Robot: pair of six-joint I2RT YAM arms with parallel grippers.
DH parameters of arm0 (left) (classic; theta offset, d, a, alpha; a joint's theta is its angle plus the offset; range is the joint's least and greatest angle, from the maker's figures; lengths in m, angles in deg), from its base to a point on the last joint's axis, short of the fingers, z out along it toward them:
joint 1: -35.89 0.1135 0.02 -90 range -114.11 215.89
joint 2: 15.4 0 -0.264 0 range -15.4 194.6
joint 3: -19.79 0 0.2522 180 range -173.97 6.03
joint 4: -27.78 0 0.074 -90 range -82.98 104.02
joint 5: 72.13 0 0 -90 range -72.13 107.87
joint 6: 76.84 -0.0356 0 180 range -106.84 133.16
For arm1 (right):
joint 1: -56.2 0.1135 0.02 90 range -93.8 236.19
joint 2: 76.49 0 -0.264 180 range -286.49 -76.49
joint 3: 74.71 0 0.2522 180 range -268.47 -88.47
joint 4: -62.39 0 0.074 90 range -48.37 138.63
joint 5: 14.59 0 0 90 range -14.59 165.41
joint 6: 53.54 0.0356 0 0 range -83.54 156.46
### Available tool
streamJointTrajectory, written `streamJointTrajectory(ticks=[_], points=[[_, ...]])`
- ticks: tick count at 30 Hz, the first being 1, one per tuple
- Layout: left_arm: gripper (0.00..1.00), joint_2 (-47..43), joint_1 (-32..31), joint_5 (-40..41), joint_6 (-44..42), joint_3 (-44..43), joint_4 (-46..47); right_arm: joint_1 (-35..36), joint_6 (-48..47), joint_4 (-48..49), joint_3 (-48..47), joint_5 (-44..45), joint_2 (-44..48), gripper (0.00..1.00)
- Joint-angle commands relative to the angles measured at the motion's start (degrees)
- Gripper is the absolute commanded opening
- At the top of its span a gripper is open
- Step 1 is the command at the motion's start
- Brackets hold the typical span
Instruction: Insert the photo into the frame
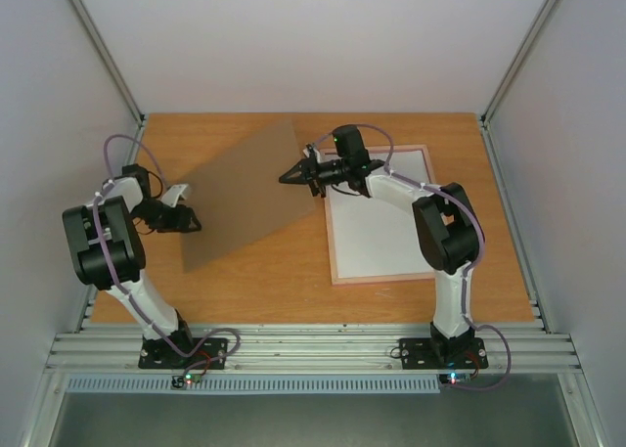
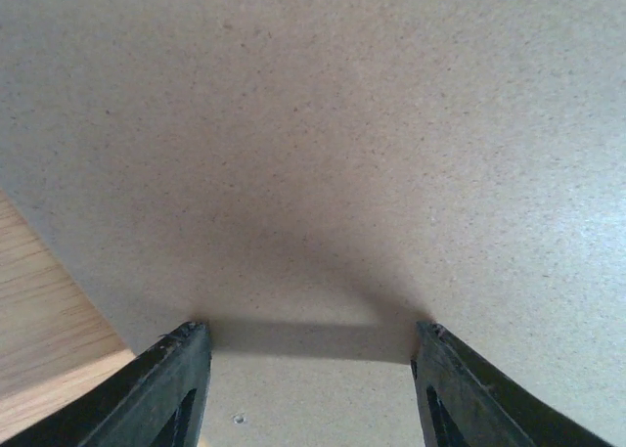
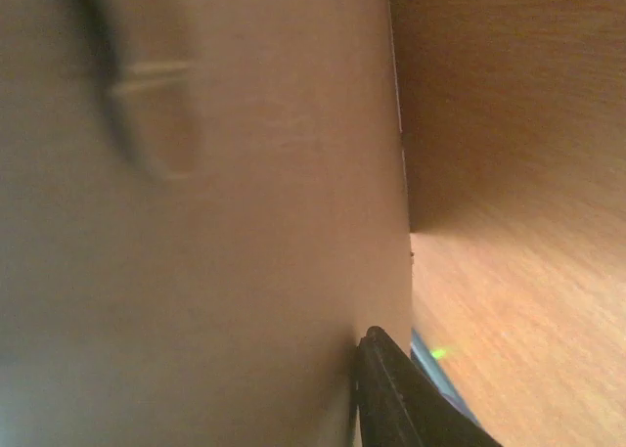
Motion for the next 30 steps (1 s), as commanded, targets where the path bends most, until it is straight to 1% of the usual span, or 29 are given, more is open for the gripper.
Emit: streamJointTrajectory(ticks=[1, 2, 4, 5, 7, 9, 11, 15, 18, 21, 23, 24, 25, 28, 30], points=[[0.58, 0.81, -1.03, -3.8, 0.4, 1.77, -2.07, 1.06, 7.79, 9.83, 0.73, -4.79, -0.85, 0.26], [0.58, 0.62, -1.01, -3.67, 0.5, 1.88, -2.0, 0.98, 7.33, 9.21, 0.97, -4.59, -0.46, 0.24], [0.58, 0.33, -1.01, -3.29, 0.45, 2.02, -2.01, 0.83, 3.27, 4.55, 0.81, -3.94, 0.49, 0.18], [0.58, 0.11, -1.01, -3.12, 0.5, 2.1, -1.96, 0.72, 0.23, 1.15, 0.27, -3.52, 1.07, 0.18], [0.59, -0.6, -1.01, -2.44, 0.94, 2.02, -1.53, 0.48, -8.1, -8.97, -1.21, -1.81, 2.5, 0.17], [0.64, -2.01, -0.95, -1.72, 2.15, 1.45, -0.94, 0.22, -16.15, -18.43, -3.05, 1.07, 4.0, 0.15], [0.68, -5.16, -0.77, -1.51, 2.96, 0.47, -0.39, -0.59, -18.75, -21.66, -3.15, 2.64, 5.53, 0.12], [0.75, -12.67, -0.8, -1.91, 2.73, -3.04, -0.14, -2.44, -18.65, -22.52, -2.89, 3.0, 7.56, 0.02], [0.79, -18.72, -1.1, -2.61, 1.68, -4.73, 1.2, -3.02, -16.83, -21.72, -2.86, 2.39, 8.29, 0.01], [0.84, -25.35, -2.94, -3.28, -0.39, -4.09, 2.47, -3.07, -12.8, -18.04, -1.95, 1.46, 8.82, 0.01], [0.86, -30.05, -5.65, -2.67, -3.45, -3.01, 2.3, -3.14, -9.72, -15.34, -1.19, 0.98, 9.04, 0.01], [0.89, -32.64, -7.37, -2.18, -5.28, -2.13, 2.17, -3.15, -8.19, -14.16, -1.01, 0.9, 9.15, 0.01], [0.9, -35.15, -9.16, -1.68, -6.54, -1.39, 1.89, -3.23, -6.43, -13.1, -0.84, 0.85, 9.22, 0.01], [0.95, -42.09, -16.93, 1.03, -11.85, 1.51, 0.49, -3.65, -1.89, -9.6, -0.38, 0.29, 9.15, 0.01], [0.95, -45.88, -23.43, 5.01, -14.72, 4.56, 0.52, -3.73, 1.35, -6.86, 0.31, -0.19, 8.87, 0.01]])
